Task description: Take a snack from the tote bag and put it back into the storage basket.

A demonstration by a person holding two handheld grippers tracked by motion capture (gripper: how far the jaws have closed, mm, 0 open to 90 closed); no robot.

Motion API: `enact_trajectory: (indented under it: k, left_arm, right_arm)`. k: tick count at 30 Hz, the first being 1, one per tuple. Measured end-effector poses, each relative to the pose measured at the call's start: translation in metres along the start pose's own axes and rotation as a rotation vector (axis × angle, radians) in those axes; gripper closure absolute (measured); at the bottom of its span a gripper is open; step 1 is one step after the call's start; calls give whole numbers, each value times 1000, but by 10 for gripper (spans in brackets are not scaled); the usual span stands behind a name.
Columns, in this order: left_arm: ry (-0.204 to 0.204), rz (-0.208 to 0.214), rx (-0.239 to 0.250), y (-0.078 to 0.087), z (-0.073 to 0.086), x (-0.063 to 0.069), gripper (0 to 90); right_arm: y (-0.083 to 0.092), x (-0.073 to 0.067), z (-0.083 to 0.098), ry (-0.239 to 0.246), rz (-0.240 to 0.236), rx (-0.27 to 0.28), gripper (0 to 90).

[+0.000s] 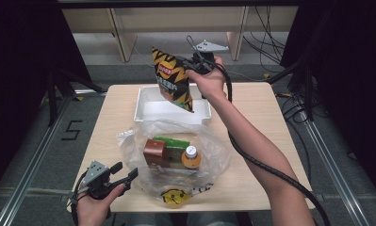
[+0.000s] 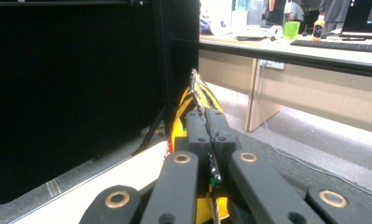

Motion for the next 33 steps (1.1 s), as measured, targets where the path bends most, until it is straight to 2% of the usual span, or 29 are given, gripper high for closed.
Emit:
enact_trajectory:
  k: [1, 6, 8, 9, 10, 11, 21, 23, 25, 27, 31, 32, 33]
  left_arm:
    - [3, -3, -1, 0, 0, 0, 306]
    - [1, -2, -4, 0, 1, 0, 306]
    - [11, -19, -22, 2, 4, 1, 306]
    - [-1, -5, -15, 1, 3, 1, 306]
    - [14, -22, -27, 2, 5, 1, 306]
    - [8, -15, -24, 2, 4, 1, 306]
    - [12, -20, -24, 3, 5, 0, 307]
    - [17, -25, -25, 4, 6, 0, 307]
    - [16, -25, -24, 4, 5, 0, 307]
    - [-11, -1, -12, 2, 4, 0, 306]
    - [-1, -12, -8, 3, 3, -1, 306]
    - [20, -40, -25, 6, 5, -1, 306]
    - [14, -34, -20, 6, 4, -1, 306]
  right_arm:
    - [0, -1, 2, -15, 4, -7, 900]
    - [-4, 2, 10, -12, 5, -22, 900]
    - [-7, 4, 16, -16, 14, -34, 900]
    - [-8, 5, 18, -13, 12, -33, 900]
    - [-9, 5, 20, -20, 13, -35, 900]
    - [-10, 6, 22, -11, 8, -43, 900]
    - [-20, 12, 47, -33, 20, -86, 900]
    - [-23, 15, 52, -17, 17, -86, 900]
    - [-24, 16, 59, -35, 28, -105, 900]
    - [-25, 16, 65, -38, 27, -113, 900]
    - [-29, 19, 73, -54, 30, -130, 900]
    - [-30, 19, 74, -53, 29, -131, 900]
    - [-31, 18, 75, -48, 23, -135, 900]
Point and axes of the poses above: each handheld gripper's, and its own axes: y roughly backward along the jaws, z roughly out of its underside, x roughly to its right, the point moved 10 cm from there along -y, roughly forward along the jaws, and after that the axes turned 11 degrees about x, right-handed, at the moved point
